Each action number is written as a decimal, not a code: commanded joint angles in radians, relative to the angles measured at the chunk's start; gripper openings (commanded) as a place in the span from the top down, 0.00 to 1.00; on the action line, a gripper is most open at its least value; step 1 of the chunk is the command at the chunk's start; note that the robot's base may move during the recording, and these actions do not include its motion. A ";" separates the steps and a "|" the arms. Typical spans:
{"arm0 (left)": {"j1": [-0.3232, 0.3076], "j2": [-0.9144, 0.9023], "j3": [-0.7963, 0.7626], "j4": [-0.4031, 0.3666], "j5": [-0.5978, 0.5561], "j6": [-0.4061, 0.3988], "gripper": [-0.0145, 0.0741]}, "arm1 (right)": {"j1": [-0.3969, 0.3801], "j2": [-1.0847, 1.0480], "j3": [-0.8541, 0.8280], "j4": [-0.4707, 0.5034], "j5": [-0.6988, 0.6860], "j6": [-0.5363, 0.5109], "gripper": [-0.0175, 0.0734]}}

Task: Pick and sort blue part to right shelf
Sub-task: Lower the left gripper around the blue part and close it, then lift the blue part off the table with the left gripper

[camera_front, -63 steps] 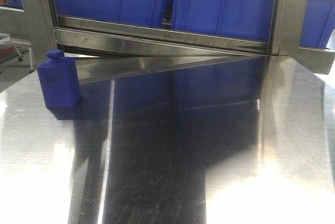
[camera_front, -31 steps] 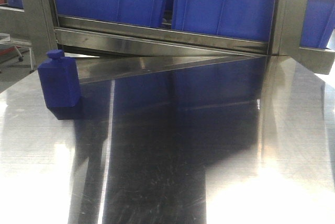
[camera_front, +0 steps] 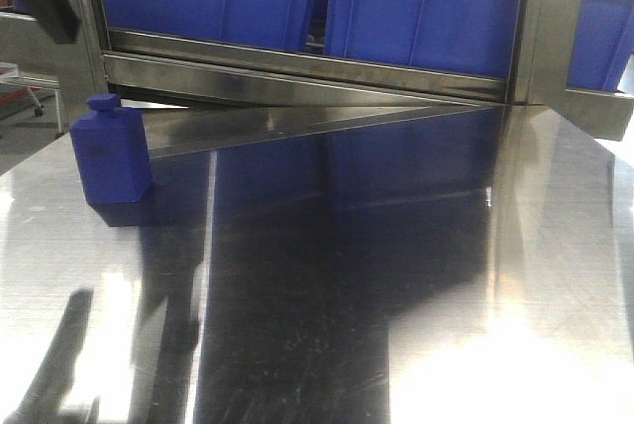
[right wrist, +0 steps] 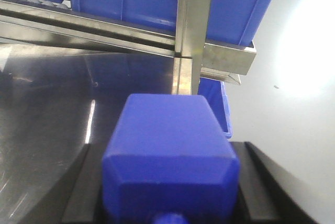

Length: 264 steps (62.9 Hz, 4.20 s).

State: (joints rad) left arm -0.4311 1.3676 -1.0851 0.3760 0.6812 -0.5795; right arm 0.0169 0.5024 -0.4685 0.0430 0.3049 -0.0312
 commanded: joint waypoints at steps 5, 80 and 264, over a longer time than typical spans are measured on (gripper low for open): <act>-0.006 0.142 -0.268 -0.066 0.220 0.001 0.21 | -0.008 0.002 -0.032 -0.007 -0.094 -0.010 0.48; 0.055 0.518 -0.622 -0.237 0.477 0.159 0.21 | -0.008 0.002 -0.032 -0.007 -0.094 -0.010 0.48; 0.279 -0.687 0.425 -0.494 -0.486 0.655 0.50 | -0.008 0.002 -0.032 -0.007 -0.094 -0.010 0.48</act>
State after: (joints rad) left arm -0.1600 0.7353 -0.6508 -0.1277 0.2914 0.0763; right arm 0.0169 0.5024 -0.4685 0.0430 0.3049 -0.0318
